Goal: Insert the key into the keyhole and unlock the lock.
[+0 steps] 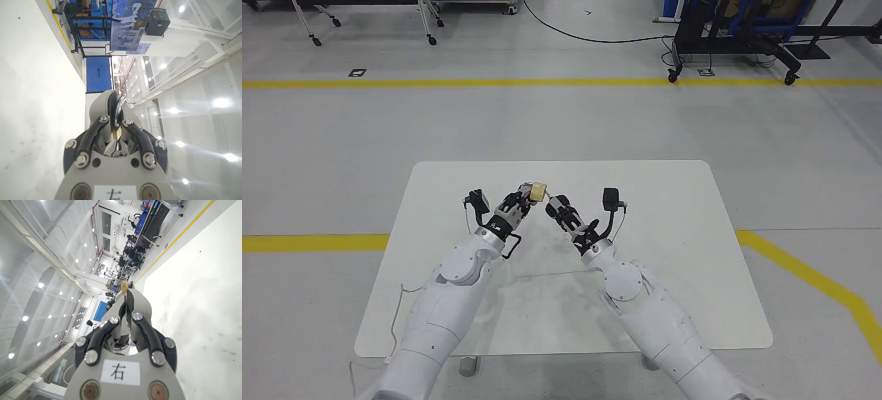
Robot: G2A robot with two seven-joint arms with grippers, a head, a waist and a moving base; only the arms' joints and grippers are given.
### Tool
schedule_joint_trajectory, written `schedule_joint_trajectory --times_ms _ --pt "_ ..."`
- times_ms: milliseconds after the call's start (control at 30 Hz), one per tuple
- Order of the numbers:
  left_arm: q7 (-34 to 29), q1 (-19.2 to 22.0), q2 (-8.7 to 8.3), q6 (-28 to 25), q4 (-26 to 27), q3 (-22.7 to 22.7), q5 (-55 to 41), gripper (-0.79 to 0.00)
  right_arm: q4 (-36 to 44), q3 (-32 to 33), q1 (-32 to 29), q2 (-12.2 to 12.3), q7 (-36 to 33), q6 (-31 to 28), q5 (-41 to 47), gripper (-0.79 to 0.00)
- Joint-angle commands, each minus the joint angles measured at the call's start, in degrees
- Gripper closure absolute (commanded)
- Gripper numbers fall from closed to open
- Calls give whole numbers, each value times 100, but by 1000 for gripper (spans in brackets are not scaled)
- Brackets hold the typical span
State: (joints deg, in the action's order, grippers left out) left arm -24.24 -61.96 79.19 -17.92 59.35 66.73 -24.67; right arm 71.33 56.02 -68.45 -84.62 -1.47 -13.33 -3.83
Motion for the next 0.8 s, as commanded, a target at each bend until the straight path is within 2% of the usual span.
schedule_joint_trajectory --times_ms 0,233,500,767 --pt "12 -1 2 8 1 9 1 0 13 7 -14 -1 -17 -12 -36 0" --pt "-132 176 -29 167 -152 125 139 0 180 208 -161 64 -291 -122 -169 0" --pt "-988 463 -107 710 -459 306 42 0 761 600 -594 241 -1504 123 12 0" --pt "-1208 483 -89 604 -533 245 -29 0 703 537 -569 230 -1525 212 110 0"
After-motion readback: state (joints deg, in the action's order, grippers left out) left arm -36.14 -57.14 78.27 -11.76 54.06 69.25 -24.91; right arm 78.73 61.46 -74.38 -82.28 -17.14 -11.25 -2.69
